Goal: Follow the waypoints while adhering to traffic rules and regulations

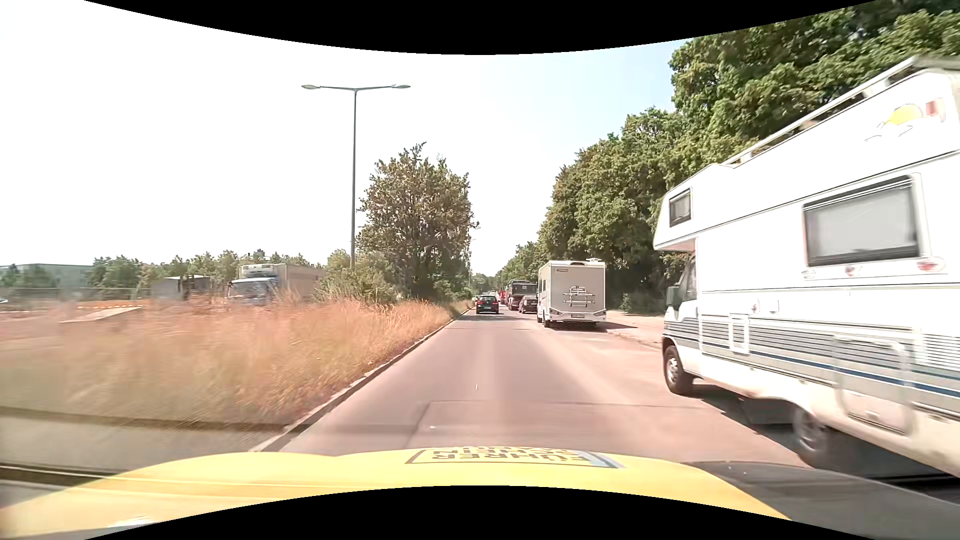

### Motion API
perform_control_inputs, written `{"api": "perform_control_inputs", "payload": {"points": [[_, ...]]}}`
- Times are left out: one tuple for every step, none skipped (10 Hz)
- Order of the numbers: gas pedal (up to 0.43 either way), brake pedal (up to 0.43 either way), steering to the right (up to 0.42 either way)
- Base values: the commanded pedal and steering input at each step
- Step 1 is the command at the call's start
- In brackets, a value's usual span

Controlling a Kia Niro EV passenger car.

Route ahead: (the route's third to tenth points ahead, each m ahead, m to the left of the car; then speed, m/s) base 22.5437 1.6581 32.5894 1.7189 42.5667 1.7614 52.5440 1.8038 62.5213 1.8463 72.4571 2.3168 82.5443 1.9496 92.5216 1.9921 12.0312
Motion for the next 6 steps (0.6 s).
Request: {"api": "perform_control_inputs", "payload": {"points": [[0.028, 0.0, 0.001], [0.028, 0.0, 0.001], [0.028, 0.0, 0.001], [0.028, 0.0, 0.001], [0.028, 0.0, 0.001], [0.028, 0.0, 0.001]]}}
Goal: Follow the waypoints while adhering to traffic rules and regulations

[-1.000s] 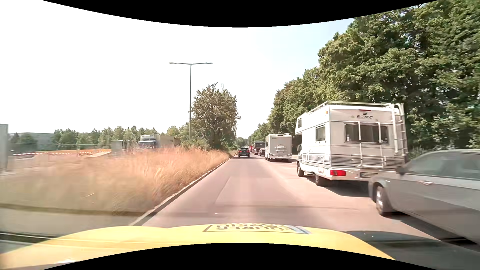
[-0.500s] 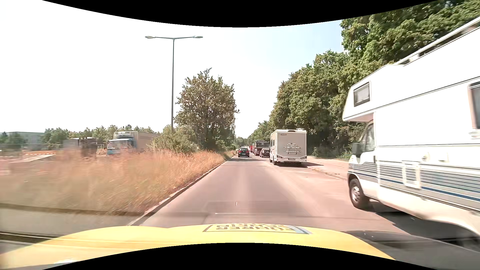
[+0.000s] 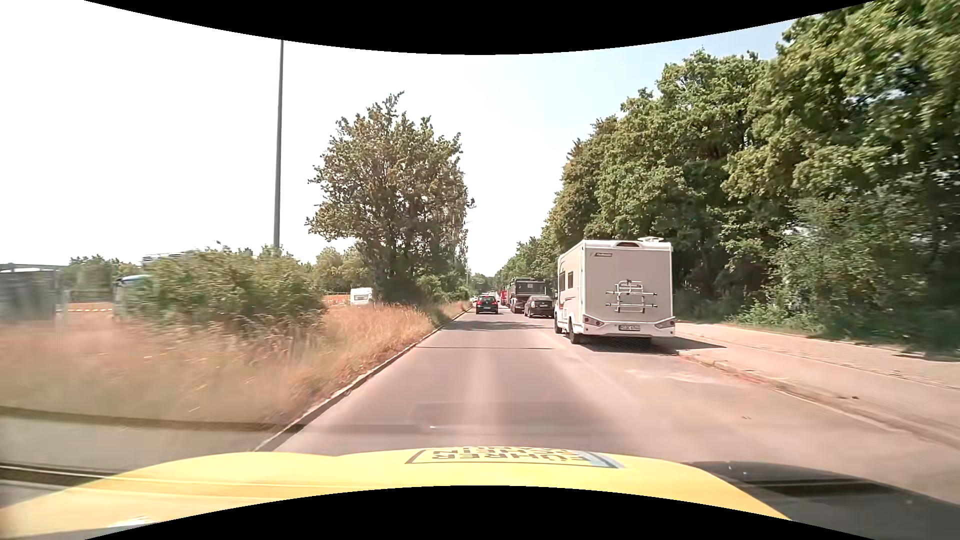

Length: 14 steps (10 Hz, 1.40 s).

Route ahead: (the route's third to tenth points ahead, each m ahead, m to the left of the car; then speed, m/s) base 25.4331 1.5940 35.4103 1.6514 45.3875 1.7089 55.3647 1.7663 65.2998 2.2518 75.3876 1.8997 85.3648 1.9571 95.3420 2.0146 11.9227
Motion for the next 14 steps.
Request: {"api": "perform_control_inputs", "payload": {"points": [[0.028, 0.0, 0.001], [0.028, 0.0, 0.001], [0.028, 0.0, 0.001], [0.028, 0.0, 0.001], [0.028, 0.0, 0.001], [0.028, 0.0, 0.001], [0.028, 0.0, 0.0], [0.028, 0.0, 0.0], [0.039, 0.0, 0.0], [0.039, 0.0, 0.0], [0.059, 0.0, 0.001], [0.059, 0.0, 0.0], [0.067, 0.0, 0.001], [0.067, 0.0, 0.0]]}}
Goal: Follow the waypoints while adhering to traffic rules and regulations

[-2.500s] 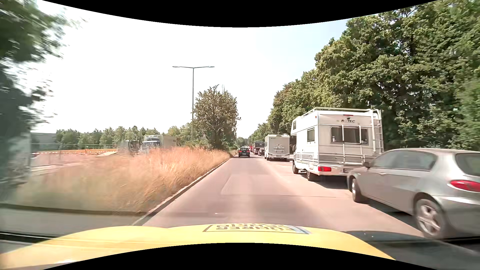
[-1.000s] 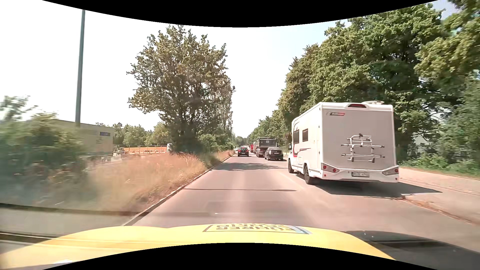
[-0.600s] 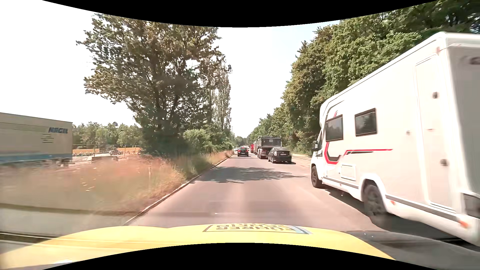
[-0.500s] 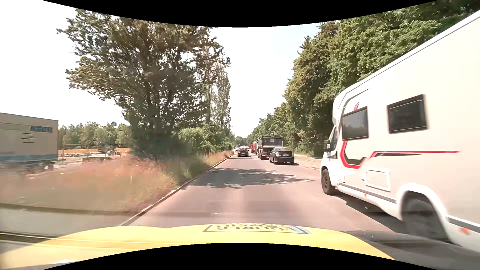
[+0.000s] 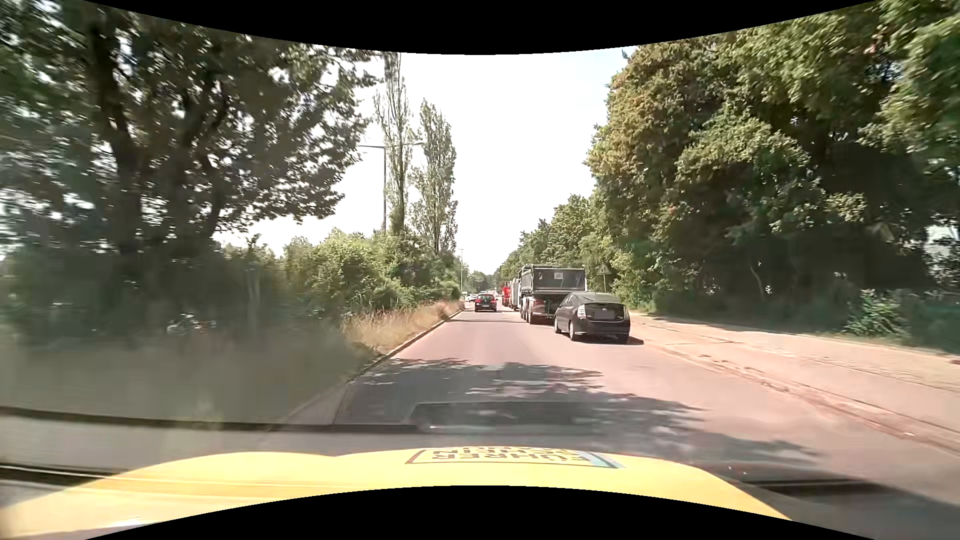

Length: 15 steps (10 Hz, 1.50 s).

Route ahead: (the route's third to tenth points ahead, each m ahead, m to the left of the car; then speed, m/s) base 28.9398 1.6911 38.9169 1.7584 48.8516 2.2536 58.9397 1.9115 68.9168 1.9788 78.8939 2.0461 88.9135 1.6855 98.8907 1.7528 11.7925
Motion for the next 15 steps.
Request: {"api": "perform_control_inputs", "payload": {"points": [[0.067, 0.0, -0.006], [0.067, 0.0, -0.013], [0.067, 0.0, -0.017], [0.067, 0.0, -0.017], [0.067, 0.0, -0.017], [0.067, 0.0, -0.017], [0.067, 0.0, -0.017], [0.067, 0.0, -0.017], [0.067, 0.0, -0.016], [0.067, 0.0, -0.012], [0.067, 0.0, -0.009], [0.059, 0.0, -0.005], [0.039, 0.0, -0.003], [0.02, 0.0, -0.003], [0.02, 0.0, -0.002]]}}
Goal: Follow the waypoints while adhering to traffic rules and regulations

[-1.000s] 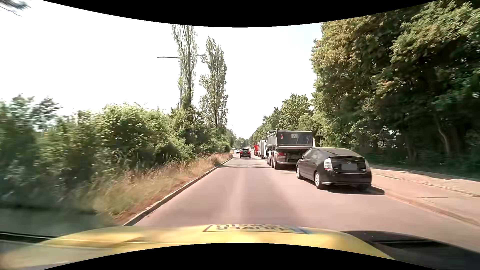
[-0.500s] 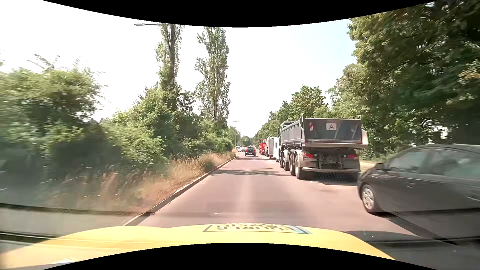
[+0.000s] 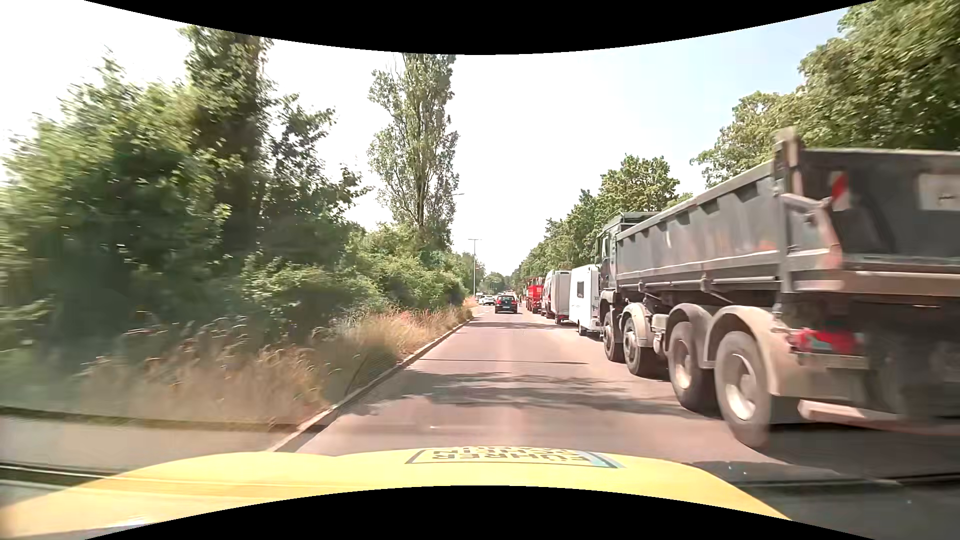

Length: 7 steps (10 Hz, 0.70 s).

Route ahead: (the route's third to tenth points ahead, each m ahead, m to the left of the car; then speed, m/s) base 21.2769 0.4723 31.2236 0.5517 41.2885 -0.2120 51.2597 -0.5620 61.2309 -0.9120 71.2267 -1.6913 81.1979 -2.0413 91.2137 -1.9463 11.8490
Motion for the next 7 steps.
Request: {"api": "perform_control_inputs", "payload": {"points": [[0.02, 0.0, 0.0], [0.008, 0.0, 0.001], [0.008, 0.0, 0.003], [0.008, 0.0, 0.004], [0.008, 0.0, 0.004], [0.008, 0.0, 0.004], [0.008, 0.0, 0.004]]}}
